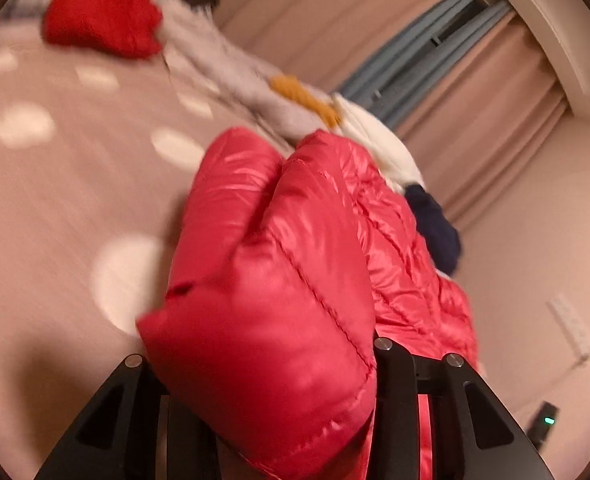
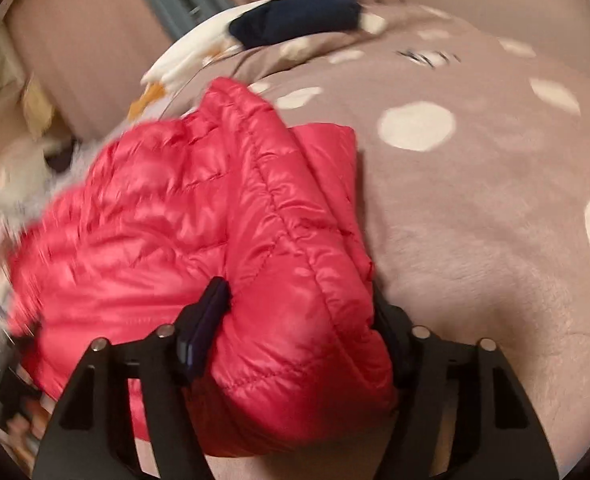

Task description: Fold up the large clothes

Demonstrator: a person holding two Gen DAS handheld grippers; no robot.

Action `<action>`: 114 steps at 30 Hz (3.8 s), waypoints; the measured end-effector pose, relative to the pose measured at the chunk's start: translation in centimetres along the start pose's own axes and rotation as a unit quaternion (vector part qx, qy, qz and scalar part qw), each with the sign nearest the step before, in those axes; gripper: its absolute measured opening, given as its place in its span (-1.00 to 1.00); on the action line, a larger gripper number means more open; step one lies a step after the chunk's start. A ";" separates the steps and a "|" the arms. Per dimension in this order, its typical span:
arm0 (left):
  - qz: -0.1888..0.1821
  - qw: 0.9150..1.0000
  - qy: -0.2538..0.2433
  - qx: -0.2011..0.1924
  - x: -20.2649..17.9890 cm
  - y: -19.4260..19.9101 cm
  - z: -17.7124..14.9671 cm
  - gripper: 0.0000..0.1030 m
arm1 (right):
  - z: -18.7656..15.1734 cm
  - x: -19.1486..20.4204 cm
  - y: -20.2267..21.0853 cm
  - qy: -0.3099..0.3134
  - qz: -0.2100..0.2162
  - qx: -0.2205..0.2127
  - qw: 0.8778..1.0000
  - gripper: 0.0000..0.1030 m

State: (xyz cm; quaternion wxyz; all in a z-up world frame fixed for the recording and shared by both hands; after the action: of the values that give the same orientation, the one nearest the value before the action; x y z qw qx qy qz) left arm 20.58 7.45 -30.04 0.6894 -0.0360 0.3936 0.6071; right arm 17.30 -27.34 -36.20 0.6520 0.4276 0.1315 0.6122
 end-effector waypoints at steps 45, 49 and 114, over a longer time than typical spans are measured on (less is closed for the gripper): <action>-0.210 0.920 -0.248 0.220 -20.0 -4.0 -9.1 0.25 | 5.5 0.6 7.1 -0.021 0.112 -0.057 0.992 0.45; -0.231 0.919 -0.182 0.262 -16.7 -1.2 -7.7 0.25 | 4.4 -1.1 4.6 -0.057 0.133 -0.037 0.989 0.37; -0.002 0.981 -0.185 0.063 -14.9 -12.8 -1.3 0.75 | 8.9 -3.1 -6.1 -0.100 0.051 -0.083 0.990 0.68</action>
State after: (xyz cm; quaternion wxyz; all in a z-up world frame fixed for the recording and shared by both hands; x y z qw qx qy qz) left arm 31.69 -8.59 -27.72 0.7525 0.1200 0.2967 0.5756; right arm 27.00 -32.97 -36.39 0.6632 0.4371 -0.0073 0.6075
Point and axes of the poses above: each gripper's, at about its wrist camera, not at the fingertips, and y roughly against the way its jaws point, x to its left, z to its top, the point moved 6 cm from there along -y, roughly the way its jaws point, and after that the axes turned 4 degrees about -y, right-handed, at the moved point
